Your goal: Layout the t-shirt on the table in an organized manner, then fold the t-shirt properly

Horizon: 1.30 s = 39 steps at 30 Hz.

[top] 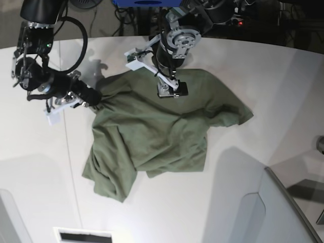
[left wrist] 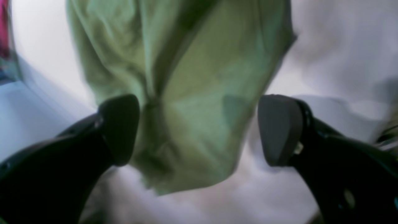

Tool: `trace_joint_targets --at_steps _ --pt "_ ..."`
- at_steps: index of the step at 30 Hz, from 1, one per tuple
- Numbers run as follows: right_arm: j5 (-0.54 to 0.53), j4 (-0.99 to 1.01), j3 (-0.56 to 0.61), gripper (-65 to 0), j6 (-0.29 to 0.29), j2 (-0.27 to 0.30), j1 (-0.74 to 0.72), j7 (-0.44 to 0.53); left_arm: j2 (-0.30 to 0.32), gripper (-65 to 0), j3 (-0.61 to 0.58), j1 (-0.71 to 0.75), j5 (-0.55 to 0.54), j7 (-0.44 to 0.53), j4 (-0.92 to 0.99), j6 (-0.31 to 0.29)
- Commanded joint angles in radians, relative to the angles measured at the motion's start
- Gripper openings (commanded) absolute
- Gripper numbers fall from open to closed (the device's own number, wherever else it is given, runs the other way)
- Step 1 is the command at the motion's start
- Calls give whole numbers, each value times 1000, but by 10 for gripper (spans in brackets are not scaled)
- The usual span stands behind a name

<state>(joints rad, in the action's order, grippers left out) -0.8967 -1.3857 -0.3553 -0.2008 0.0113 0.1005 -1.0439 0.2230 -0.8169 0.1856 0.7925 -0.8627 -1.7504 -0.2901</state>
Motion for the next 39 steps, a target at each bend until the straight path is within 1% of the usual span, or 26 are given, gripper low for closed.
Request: trace_joint_targets --at_steps 1,3,5,10,14,16,18,22,24,26,28,32,34,39 --pt "-25 -14 -1 -629 -7 5 -11 6 0 -89 -14 -5 46 3 -4 12" --pt "-25 -14 -1 -629 -7 5 -11 6 11 -89 -29 -4 61 3 7 12" --pt "-25 -14 -1 -629 -7 5 -11 7 20 -89 -37 -5 49 4 10 12" --pt "-26 -14 -3 -629 -7 5 -11 9 34 -89 -89 -13 -58 4 10 12" --pt "-26 -14 -3 -629 -7 3 -11 11 29 -89 -91 -13 -140 6 22 12" --pt "-26 -14 -3 -629 -7 3 -11 11 26 -91 -89 -16 -161 7 57 13" --pt "-26 -14 -3 -629 -7 3 -11 11 26 -91 -88 -28 -172 40 97 16" --pt "-26 -14 -3 -629 -7 3 -11 11 20 -91 -57 -30 -170 161 178 21" --pt "-26 -14 -3 -629 -7 3 -11 11 -15 -91 -17 -30 -167 182 214 45" --pt "-26 -14 -3 -629 -7 3 -11 11 -37 -91 14 -34 -164 201 247 76" --pt "-26 -14 -3 -629 -7 3 -11 11 -38 -91 24 -38 -164 222 267 88" --pt "-26 -14 -4 -629 -7 3 -11 11 -38 -91 21 -71 -163 228 304 90" --pt "-26 -14 -4 -629 -7 3 -12 9 -38 -114 28 -85 -163 230 320 90" --pt "-26 -14 -3 -629 -7 3 -12 11 -38 -295 20 -116 -163 228 326 90"
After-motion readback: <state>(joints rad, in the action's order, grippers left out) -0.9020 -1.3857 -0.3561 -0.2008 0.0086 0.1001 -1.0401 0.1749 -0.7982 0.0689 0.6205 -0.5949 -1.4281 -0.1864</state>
